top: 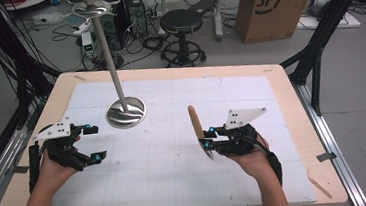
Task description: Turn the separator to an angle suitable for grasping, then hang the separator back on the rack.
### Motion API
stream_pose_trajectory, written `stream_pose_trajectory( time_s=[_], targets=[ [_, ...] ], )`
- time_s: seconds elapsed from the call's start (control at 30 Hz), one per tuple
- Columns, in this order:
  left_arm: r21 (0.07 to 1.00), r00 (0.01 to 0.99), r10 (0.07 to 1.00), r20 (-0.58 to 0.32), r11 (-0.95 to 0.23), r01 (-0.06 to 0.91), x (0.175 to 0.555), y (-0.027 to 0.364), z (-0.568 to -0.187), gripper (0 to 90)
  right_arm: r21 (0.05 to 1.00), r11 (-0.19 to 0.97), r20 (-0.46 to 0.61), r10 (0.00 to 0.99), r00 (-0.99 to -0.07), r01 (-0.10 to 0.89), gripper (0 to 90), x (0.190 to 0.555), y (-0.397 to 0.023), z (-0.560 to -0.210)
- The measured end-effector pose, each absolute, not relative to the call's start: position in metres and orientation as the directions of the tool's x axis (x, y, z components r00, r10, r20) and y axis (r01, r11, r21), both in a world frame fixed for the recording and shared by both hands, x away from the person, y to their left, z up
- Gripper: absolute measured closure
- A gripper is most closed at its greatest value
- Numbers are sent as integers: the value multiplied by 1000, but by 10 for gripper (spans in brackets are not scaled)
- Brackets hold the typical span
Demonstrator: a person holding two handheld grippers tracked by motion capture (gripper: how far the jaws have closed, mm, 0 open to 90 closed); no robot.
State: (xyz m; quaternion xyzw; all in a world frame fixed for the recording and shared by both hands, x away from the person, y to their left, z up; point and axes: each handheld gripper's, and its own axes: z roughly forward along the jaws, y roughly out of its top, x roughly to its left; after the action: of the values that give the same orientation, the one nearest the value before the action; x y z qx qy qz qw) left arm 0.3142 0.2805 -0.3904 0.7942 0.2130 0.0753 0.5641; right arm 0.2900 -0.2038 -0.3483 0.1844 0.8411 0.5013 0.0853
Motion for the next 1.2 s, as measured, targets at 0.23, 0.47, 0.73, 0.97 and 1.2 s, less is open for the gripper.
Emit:
stream_pose_trajectory(
  time_s=[0.23,0.47,0.73,0.97,1.2],
  targets=[
    [930,902,415,-116,-273,246,314,279,-390,18,884,423,27,376,-926,198,714,290,-202,-348],
    [931,908,401,-119,-273,243,314,278,-390,18,882,419,44,378,-925,213,714,293,-202,-350],
    [936,916,386,-108,-270,224,310,276,-385,18,890,407,49,360,-932,204,714,295,-195,-351],
    [935,918,382,-107,-275,223,310,274,-384,18,891,411,40,350,-936,192,714,295,-194,-351],
    [941,926,363,-107,-265,212,310,271,-375,18,895,404,54,324,-945,190,714,297,-190,-349]
  ],
)
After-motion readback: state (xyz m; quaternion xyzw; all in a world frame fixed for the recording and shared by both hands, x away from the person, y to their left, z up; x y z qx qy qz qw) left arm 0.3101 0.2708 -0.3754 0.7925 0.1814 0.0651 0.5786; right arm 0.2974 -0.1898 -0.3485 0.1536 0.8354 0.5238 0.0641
